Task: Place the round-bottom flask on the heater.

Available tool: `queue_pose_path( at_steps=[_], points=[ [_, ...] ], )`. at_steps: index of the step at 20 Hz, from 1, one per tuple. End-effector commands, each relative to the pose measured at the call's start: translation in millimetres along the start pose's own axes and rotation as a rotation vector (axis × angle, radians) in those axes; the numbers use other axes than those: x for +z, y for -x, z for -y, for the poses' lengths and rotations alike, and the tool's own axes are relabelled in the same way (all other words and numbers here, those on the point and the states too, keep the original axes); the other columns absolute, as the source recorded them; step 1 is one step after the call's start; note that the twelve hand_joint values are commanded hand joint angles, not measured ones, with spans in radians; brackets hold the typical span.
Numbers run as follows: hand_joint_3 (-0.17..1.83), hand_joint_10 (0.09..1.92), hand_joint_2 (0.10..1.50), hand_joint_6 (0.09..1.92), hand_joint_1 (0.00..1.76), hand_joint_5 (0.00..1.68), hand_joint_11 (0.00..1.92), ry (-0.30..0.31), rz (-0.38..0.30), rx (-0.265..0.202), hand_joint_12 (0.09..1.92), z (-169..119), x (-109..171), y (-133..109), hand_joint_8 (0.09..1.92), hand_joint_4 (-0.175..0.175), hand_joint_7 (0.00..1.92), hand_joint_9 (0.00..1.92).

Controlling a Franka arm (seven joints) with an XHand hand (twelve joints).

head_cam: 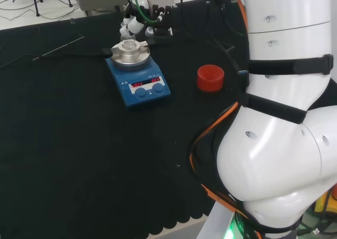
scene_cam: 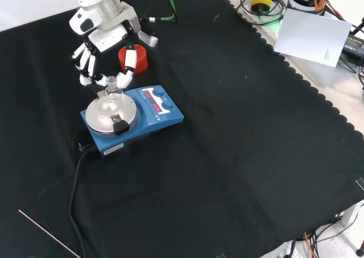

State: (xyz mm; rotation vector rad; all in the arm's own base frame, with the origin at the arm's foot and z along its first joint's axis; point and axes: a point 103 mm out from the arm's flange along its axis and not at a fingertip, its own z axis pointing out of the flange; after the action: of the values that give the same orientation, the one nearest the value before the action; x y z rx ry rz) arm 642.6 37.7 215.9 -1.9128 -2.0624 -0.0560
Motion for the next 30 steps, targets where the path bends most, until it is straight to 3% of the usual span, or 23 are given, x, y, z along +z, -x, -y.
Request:
queue_pose_path(
  at_steps=[1,24,26,29,30],
  points=[
    [0.82,0.55,0.74,1.27,1.02,0.96,0.23,-0.014,-0.006,0.007,1.32,-6,6,4,0.55,0.175,0.55,0.62],
    [0.82,0.55,0.75,1.28,1.02,0.96,0.23,-0.048,-0.005,0.021,1.32,-21,22,15,0.55,0.175,0.55,0.62],
    [0.69,0.55,0.82,1.25,1.01,0.93,0.22,-0.059,-0.022,0.025,1.32,-22,23,15,0.55,0.165,0.54,0.62],
    [0.31,0.57,1.01,1.2,0.98,0.88,0.2,-0.062,-0.031,0.022,1.34,-22,23,15,0.57,0.174,0.5,0.59],
    [0.28,0.56,1.0,1.11,0.93,0.84,0.2,-0.06,-0.033,0.022,1.33,-22,22,16,0.57,0.113,0.49,0.59]
  ],
)
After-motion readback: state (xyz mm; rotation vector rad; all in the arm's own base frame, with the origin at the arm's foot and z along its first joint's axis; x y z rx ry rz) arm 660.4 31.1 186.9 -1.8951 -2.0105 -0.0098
